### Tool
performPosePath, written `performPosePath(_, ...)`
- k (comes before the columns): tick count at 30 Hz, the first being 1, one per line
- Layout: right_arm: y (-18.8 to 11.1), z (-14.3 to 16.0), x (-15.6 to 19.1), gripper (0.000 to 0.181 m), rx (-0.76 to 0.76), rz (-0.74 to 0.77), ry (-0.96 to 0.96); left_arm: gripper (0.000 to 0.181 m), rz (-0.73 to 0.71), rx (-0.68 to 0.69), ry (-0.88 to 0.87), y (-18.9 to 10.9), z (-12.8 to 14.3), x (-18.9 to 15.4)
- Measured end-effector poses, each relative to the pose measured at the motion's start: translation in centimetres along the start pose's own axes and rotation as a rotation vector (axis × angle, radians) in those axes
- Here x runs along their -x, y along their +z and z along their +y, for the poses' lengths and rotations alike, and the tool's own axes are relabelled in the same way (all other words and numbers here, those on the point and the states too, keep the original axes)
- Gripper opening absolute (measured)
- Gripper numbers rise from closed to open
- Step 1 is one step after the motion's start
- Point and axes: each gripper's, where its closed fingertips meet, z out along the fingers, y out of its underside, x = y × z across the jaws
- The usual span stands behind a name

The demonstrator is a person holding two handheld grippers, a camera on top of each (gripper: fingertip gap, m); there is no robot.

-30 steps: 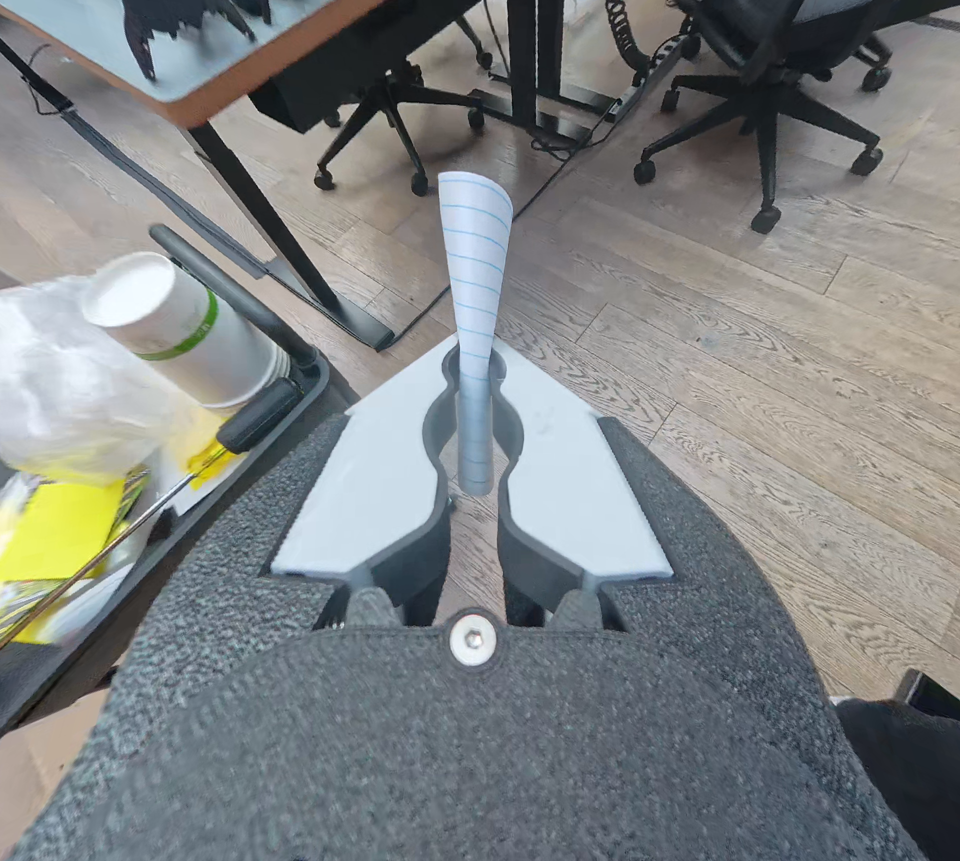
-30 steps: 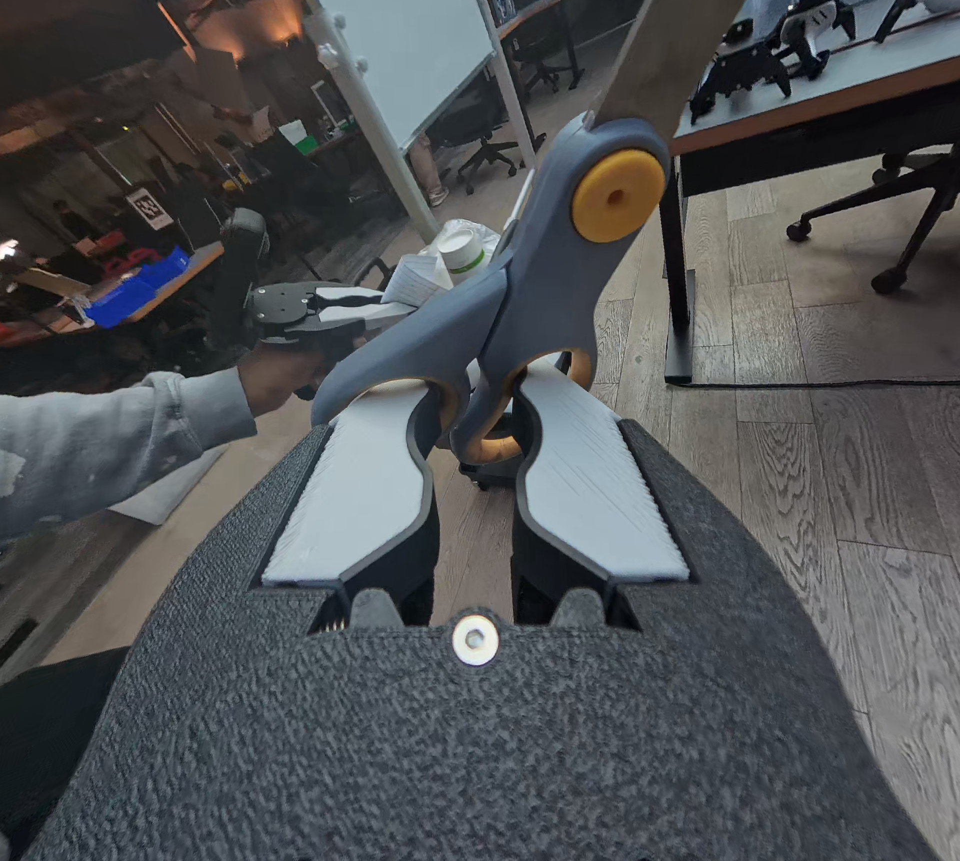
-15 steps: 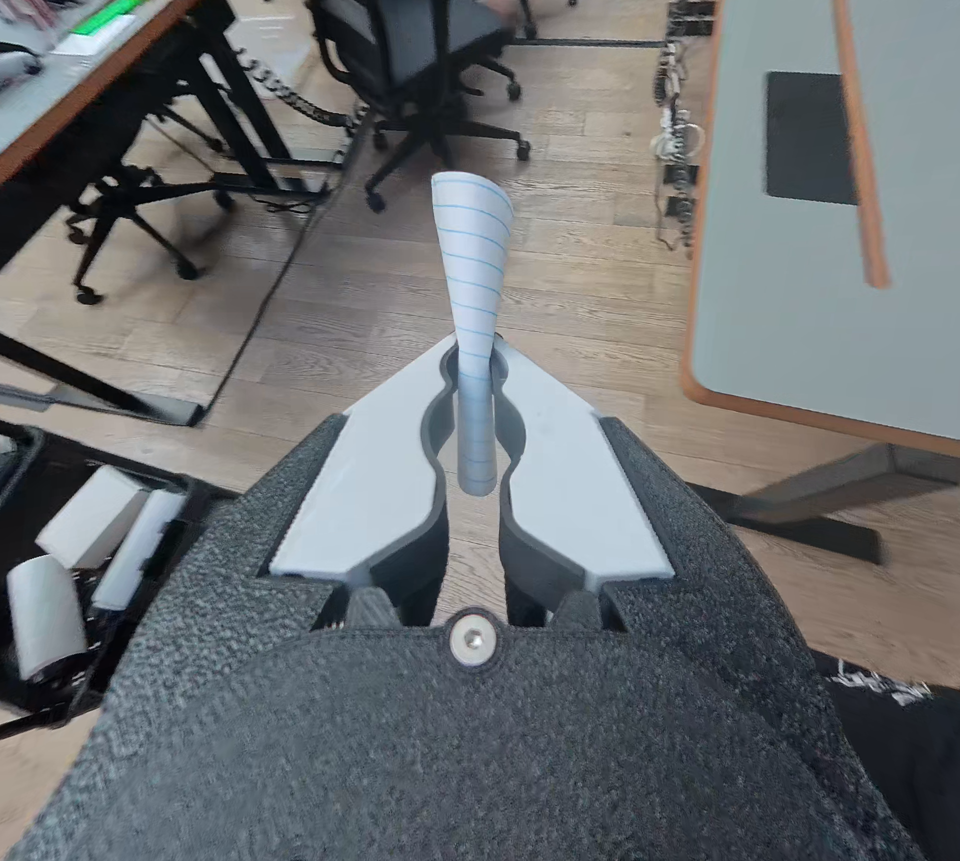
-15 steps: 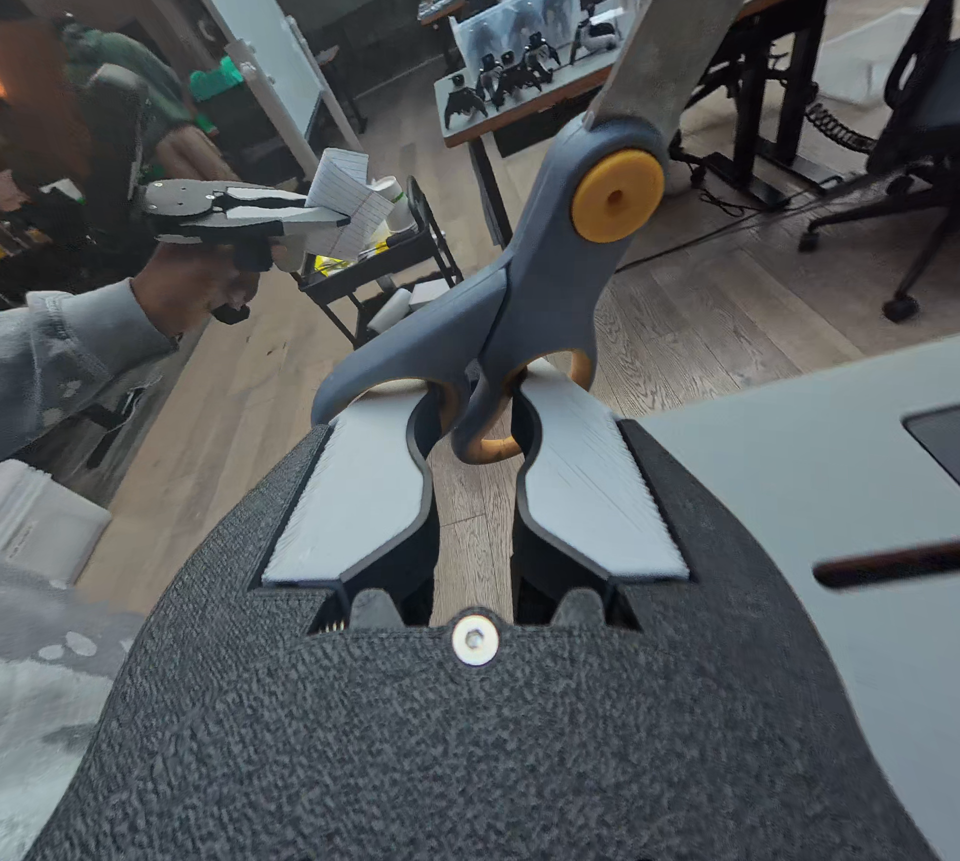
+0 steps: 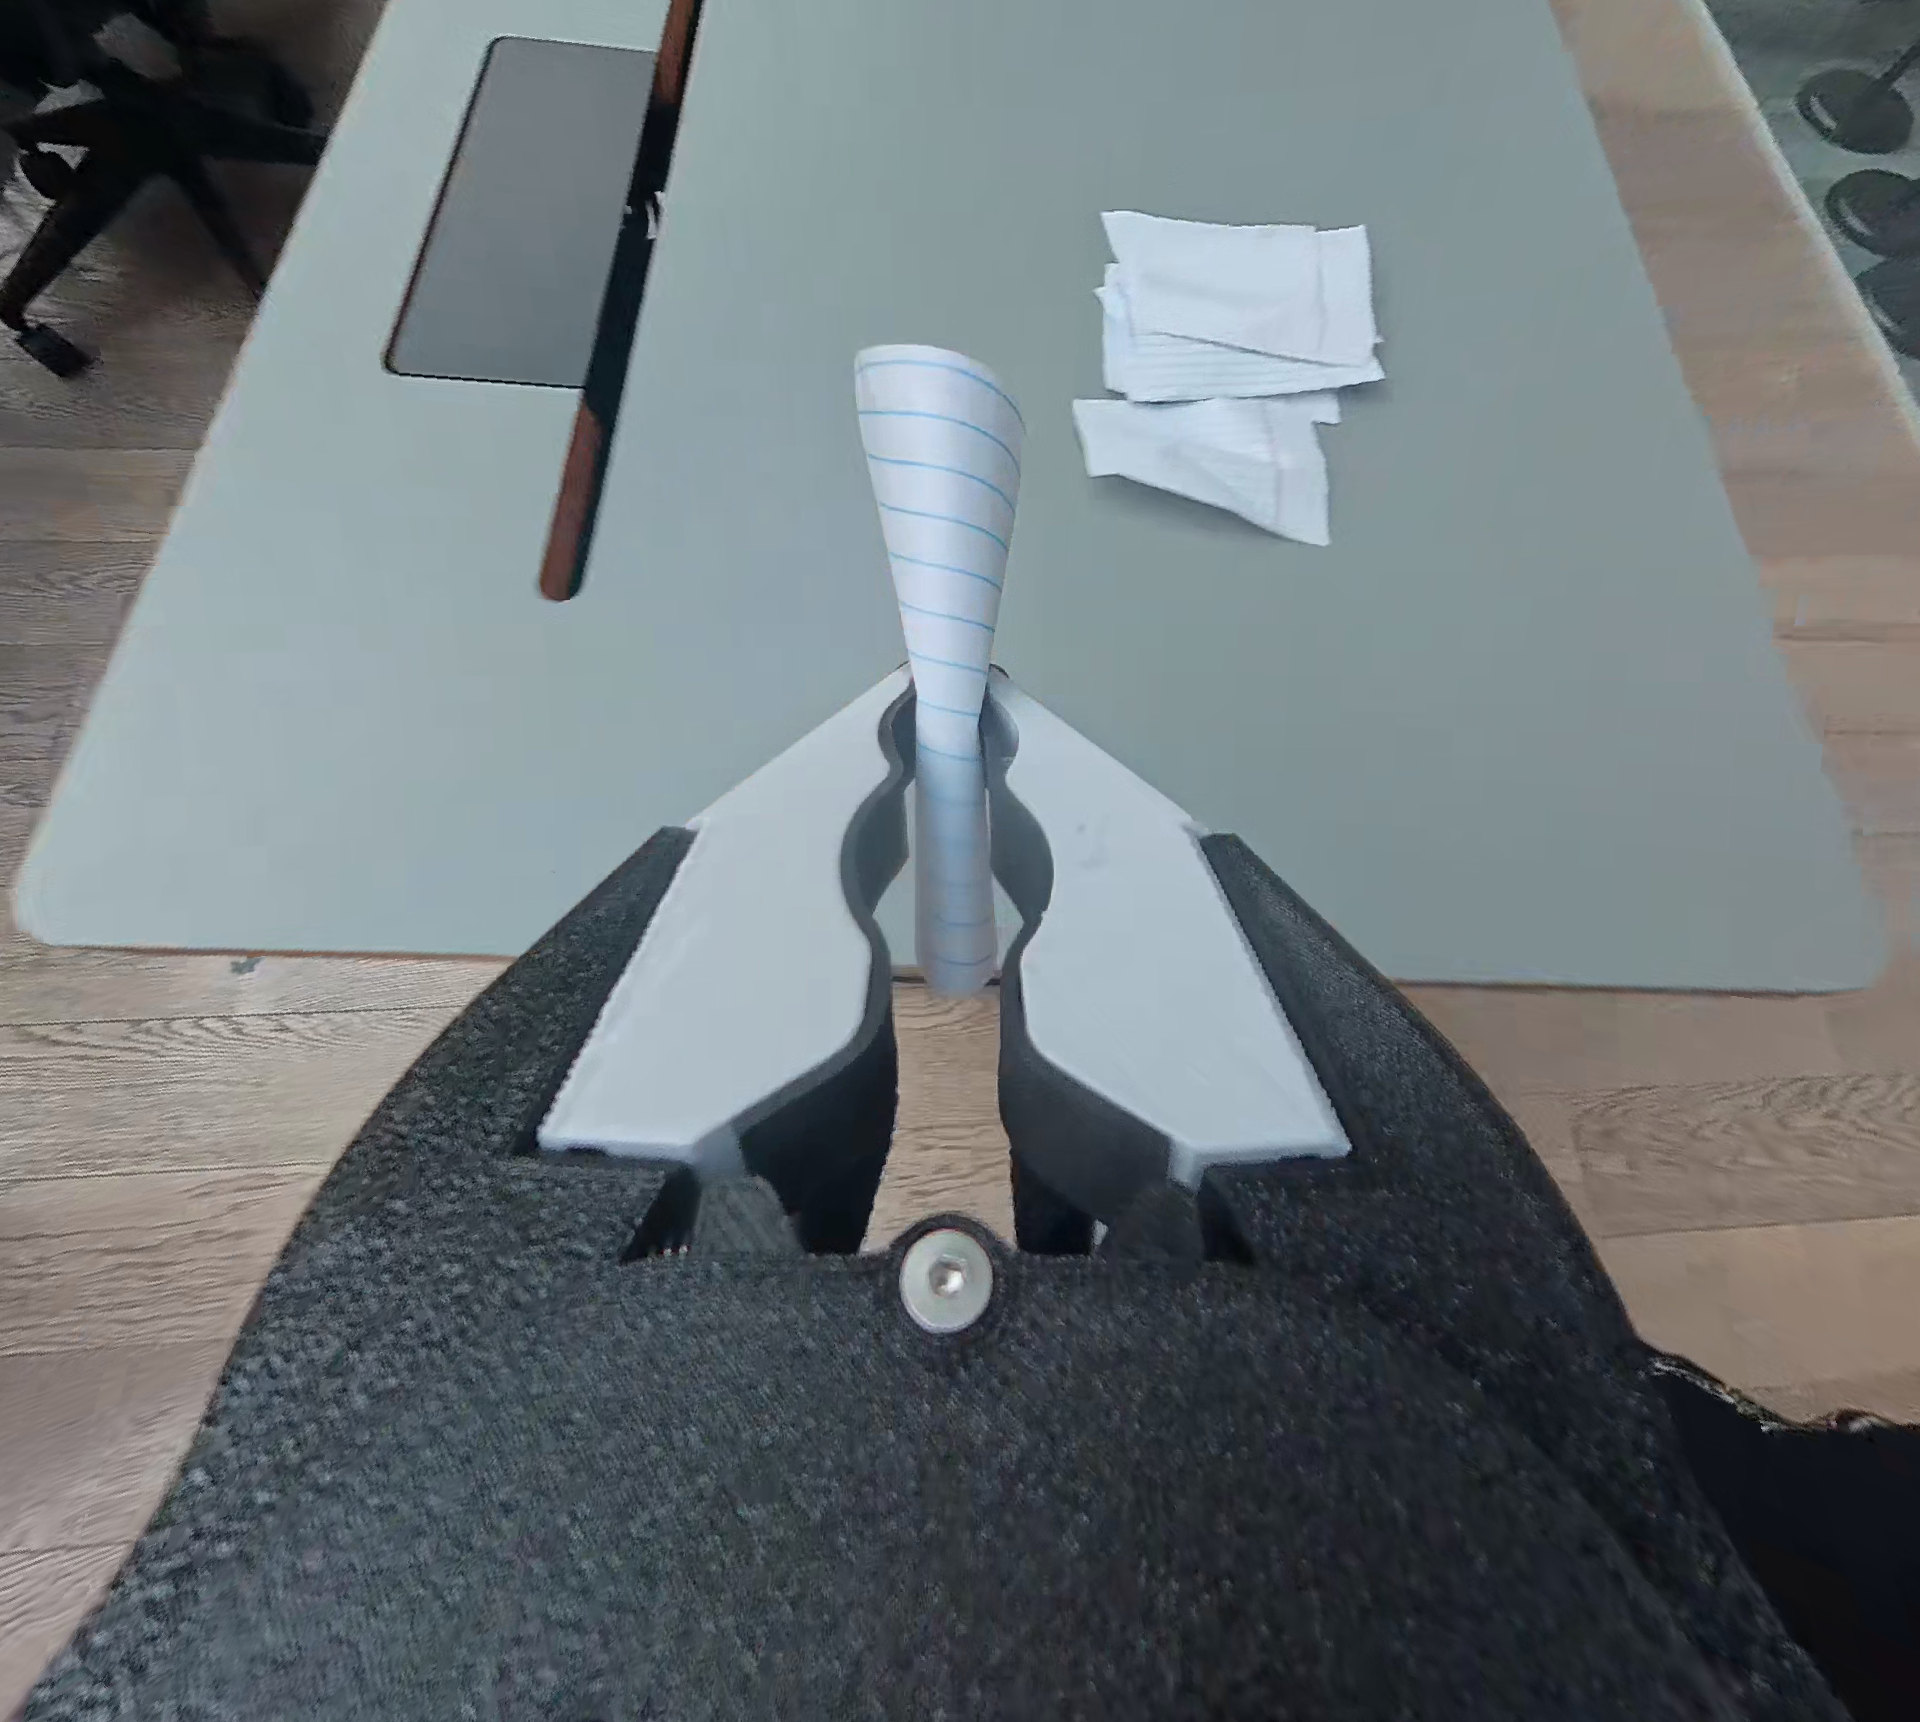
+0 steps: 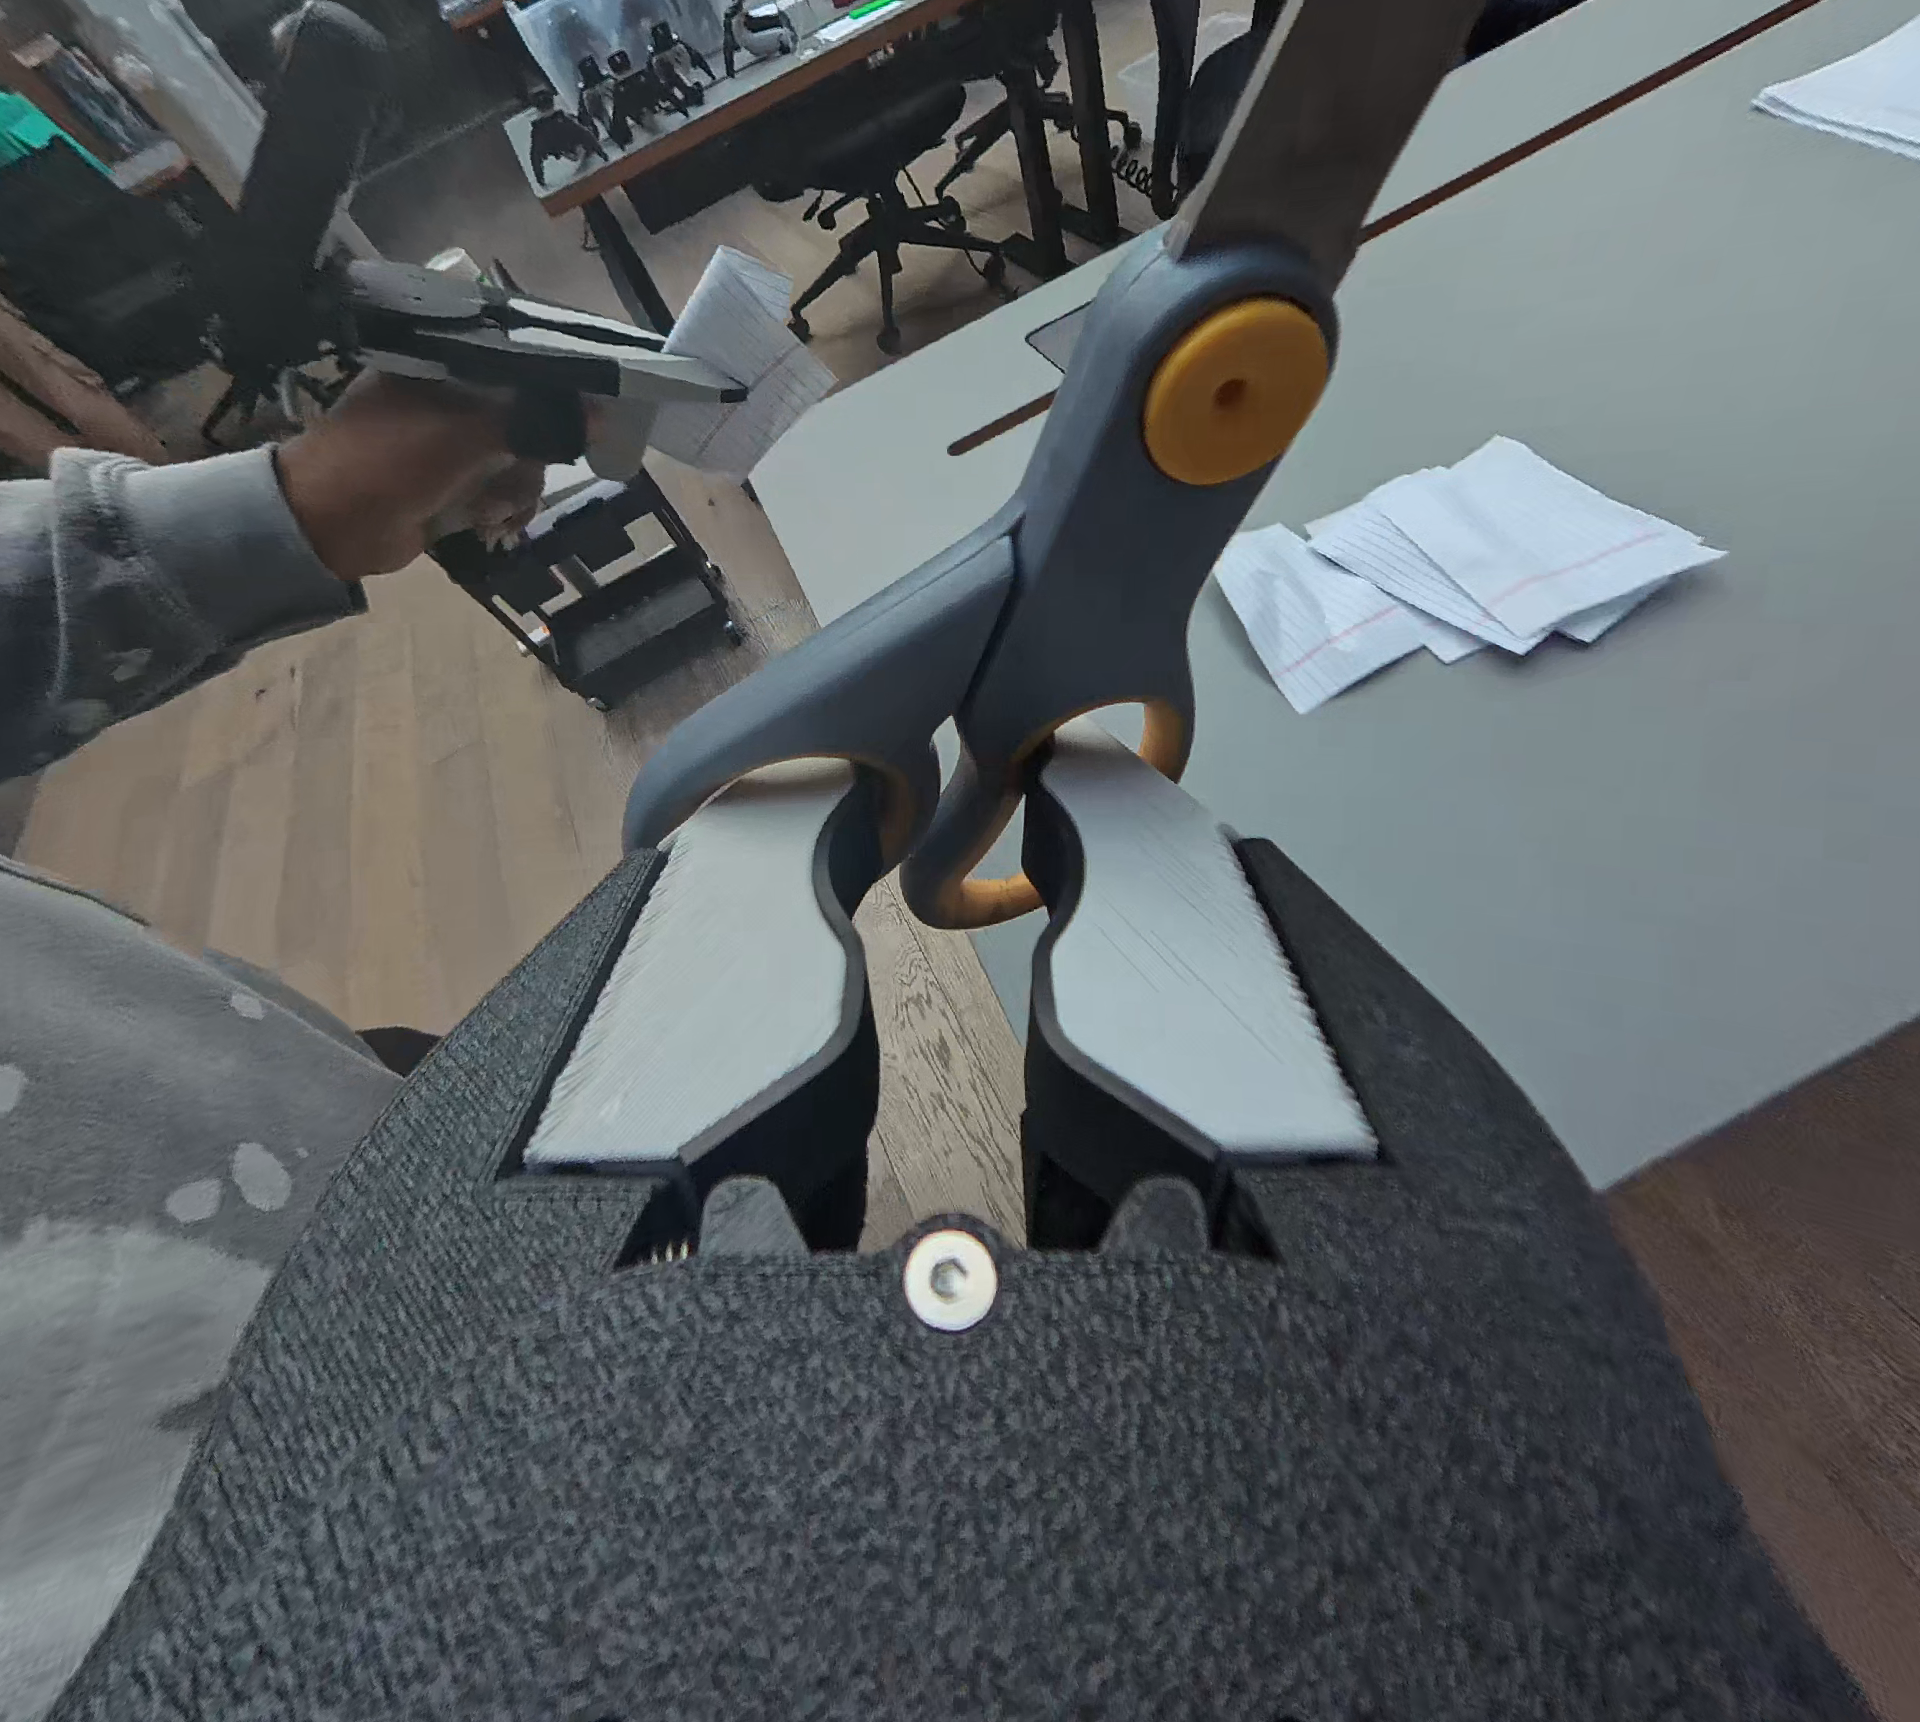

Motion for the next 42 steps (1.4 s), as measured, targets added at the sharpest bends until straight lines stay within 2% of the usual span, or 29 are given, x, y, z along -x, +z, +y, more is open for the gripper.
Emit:
performPosePath(2,-4.6,0.5,-4.1,0.020,0.027,-0.011,-0.012,0.008,-0.002,-0.005,-0.044,2.8,-1.2,-5.0)
performPosePath(5,-10.7,-0.7,-8.8,0.020,0.063,-0.028,-0.043,0.008,0.001,-0.010,-0.087,6.1,-4.0,-11.4)
performPosePath(7,-12.8,-1.7,-11.5,0.020,0.091,-0.042,-0.078,0.009,-0.007,-0.005,-0.064,8.1,-5.6,-14.2)
performPosePath(9,-13.3,-2.9,-13.9,0.020,0.101,-0.081,-0.112,0.010,-0.022,0.001,-0.060,10.2,-6.8,-15.9)
performPosePath(11,-12.5,-4.0,-16.2,0.020,0.110,-0.129,-0.136,0.010,-0.040,0.007,-0.070,12.2,-7.8,-16.7)
performPosePath(14,-9.7,-5.6,-19.3,0.020,0.118,-0.229,-0.151,0.012,-0.046,0.026,-0.071,15.7,-8.5,-17.4)
performPosePath(19,-4.5,-7.4,-25.5,0.020,0.179,-0.357,-0.274,0.010,0.038,0.104,-0.090,22.8,-7.1,-18.7)
performPosePath(23,-1.4,-9.4,-30.8,0.020,0.250,-0.436,-0.269,0.009,-0.023,0.202,-0.082,27.1,-6.0,-18.4)
performPosePath(27,1.6,-11.6,-34.1,0.020,0.293,-0.578,-0.303,0.011,-0.073,0.257,-0.112,29.0,-6.5,-19.2)
performPosePath(32,5.6,-13.4,-37.0,0.020,0.343,-0.757,-0.333,0.011,-0.113,0.339,-0.068,30.3,-7.1,-20.4)
performPosePath(37,8.8,-15.0,-39.6,0.020,0.411,-0.944,-0.383,0.014,-0.182,0.401,-0.048,31.8,-8.0,-19.6)
performPosePath(39,9.8,-15.8,-40.9,0.020,0.425,-1.010,-0.418,0.021,-0.170,0.421,-0.066,32.8,-8.0,-19.2)
performPosePath(42,10.8,-17.0,-42.8,0.020,0.455,-1.095,-0.457,0.055,-0.156,0.455,-0.124,34.2,-7.6,-18.7)
